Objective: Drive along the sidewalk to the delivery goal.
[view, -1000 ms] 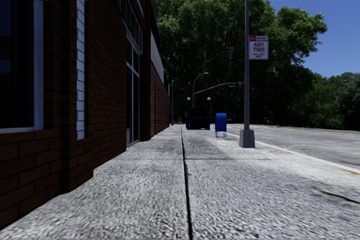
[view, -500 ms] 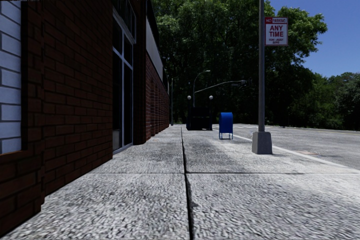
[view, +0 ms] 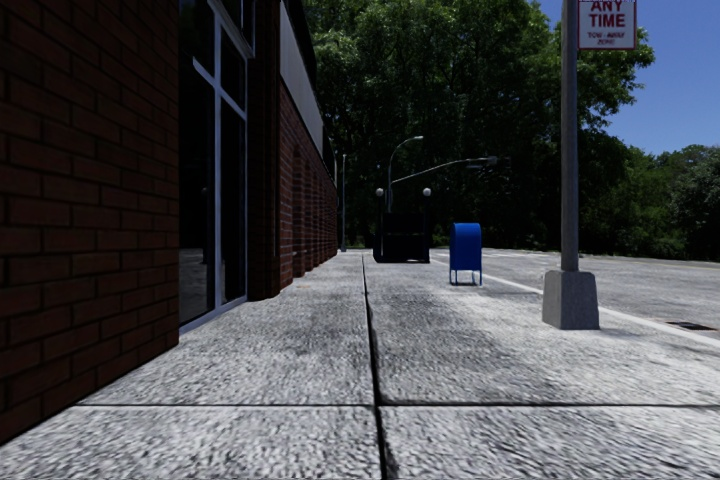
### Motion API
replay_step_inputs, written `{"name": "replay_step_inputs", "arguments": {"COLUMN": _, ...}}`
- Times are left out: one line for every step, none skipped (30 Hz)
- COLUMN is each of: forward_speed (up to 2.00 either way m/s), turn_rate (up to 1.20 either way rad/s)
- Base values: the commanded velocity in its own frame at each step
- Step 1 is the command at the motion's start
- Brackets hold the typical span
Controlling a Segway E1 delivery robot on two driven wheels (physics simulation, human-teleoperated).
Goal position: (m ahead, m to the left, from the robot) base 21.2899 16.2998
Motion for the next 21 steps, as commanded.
{"name": "replay_step_inputs", "arguments": {"forward_speed": 2.00, "turn_rate": 0.00}}
{"name": "replay_step_inputs", "arguments": {"forward_speed": 2.00, "turn_rate": 0.00}}
{"name": "replay_step_inputs", "arguments": {"forward_speed": 2.00, "turn_rate": 0.00}}
{"name": "replay_step_inputs", "arguments": {"forward_speed": 2.00, "turn_rate": 0.00}}
{"name": "replay_step_inputs", "arguments": {"forward_speed": 2.00, "turn_rate": 0.00}}
{"name": "replay_step_inputs", "arguments": {"forward_speed": 2.00, "turn_rate": 0.00}}
{"name": "replay_step_inputs", "arguments": {"forward_speed": 2.00, "turn_rate": 0.00}}
{"name": "replay_step_inputs", "arguments": {"forward_speed": 2.00, "turn_rate": 0.00}}
{"name": "replay_step_inputs", "arguments": {"forward_speed": 2.00, "turn_rate": 0.00}}
{"name": "replay_step_inputs", "arguments": {"forward_speed": 2.00, "turn_rate": 0.00}}
{"name": "replay_step_inputs", "arguments": {"forward_speed": 2.00, "turn_rate": 0.00}}
{"name": "replay_step_inputs", "arguments": {"forward_speed": 2.00, "turn_rate": 0.00}}
{"name": "replay_step_inputs", "arguments": {"forward_speed": 2.00, "turn_rate": 0.00}}
{"name": "replay_step_inputs", "arguments": {"forward_speed": 2.00, "turn_rate": 0.00}}
{"name": "replay_step_inputs", "arguments": {"forward_speed": 2.00, "turn_rate": 0.00}}
{"name": "replay_step_inputs", "arguments": {"forward_speed": 2.00, "turn_rate": 0.00}}
{"name": "replay_step_inputs", "arguments": {"forward_speed": 2.00, "turn_rate": 0.00}}
{"name": "replay_step_inputs", "arguments": {"forward_speed": 2.00, "turn_rate": 0.00}}
{"name": "replay_step_inputs", "arguments": {"forward_speed": 2.00, "turn_rate": 0.00}}
{"name": "replay_step_inputs", "arguments": {"forward_speed": 2.00, "turn_rate": 0.00}}
{"name": "replay_step_inputs", "arguments": {"forward_speed": 2.00, "turn_rate": 0.00}}
